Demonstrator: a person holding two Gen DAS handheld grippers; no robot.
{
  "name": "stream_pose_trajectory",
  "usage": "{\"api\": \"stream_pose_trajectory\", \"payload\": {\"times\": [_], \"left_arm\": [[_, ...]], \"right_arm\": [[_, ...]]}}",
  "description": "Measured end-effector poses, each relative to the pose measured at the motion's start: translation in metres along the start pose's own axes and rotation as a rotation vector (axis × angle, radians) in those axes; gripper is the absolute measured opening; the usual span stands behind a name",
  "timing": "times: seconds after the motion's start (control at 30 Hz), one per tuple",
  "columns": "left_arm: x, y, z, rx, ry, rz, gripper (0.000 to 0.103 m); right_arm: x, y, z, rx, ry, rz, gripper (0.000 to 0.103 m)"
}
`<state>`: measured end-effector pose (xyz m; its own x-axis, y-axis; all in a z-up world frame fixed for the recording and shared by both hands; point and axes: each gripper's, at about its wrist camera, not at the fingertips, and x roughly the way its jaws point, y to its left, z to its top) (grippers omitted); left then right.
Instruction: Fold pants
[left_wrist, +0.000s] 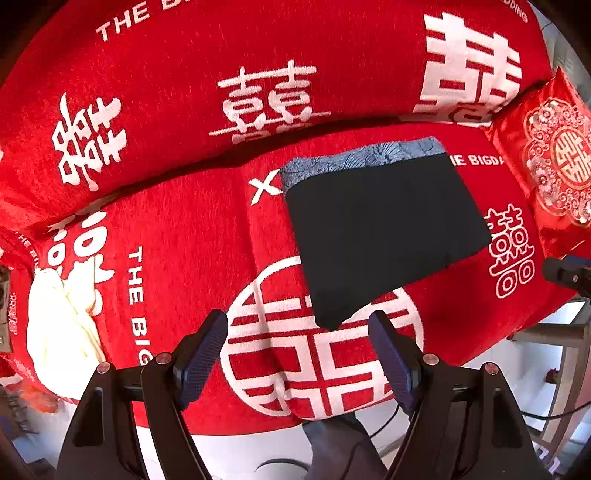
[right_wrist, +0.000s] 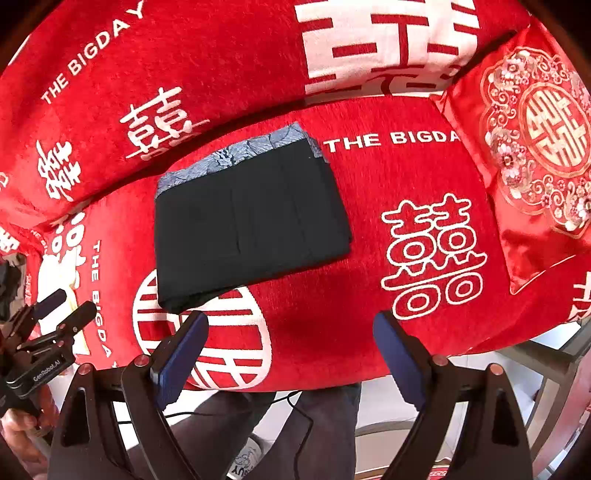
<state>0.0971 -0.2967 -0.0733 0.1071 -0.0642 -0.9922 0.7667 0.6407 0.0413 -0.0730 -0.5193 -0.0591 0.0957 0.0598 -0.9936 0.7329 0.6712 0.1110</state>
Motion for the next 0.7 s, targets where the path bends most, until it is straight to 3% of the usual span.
{"api": "stream_pose_trajectory", "payload": {"times": [0.13,0.4,0.57,0.7], "left_arm": [[0.006,-0.011,0.002,0.001,0.022,0.038,0.079],[0.012,-0.034,0.007,-0.097,0.044,0.054,0.079],[0.037,-0.018,0.022,-0.180,0.019,0.008,0.079],[0.092,0.004,0.039,-0.221,0.046,-0.077,0.079]], "right_arm": [[0.004,-0.004,0.004,-0.020,-0.010,0.010,0.093],[0.024,-0.015,0.022,-0.118,0.041,0.057,0.093],[0.053,-0.035,0.041,-0.161,0.054,0.128,0.093],[0.094,-0.056,0.063,-0.167,0.079,0.209,0.093]]}}
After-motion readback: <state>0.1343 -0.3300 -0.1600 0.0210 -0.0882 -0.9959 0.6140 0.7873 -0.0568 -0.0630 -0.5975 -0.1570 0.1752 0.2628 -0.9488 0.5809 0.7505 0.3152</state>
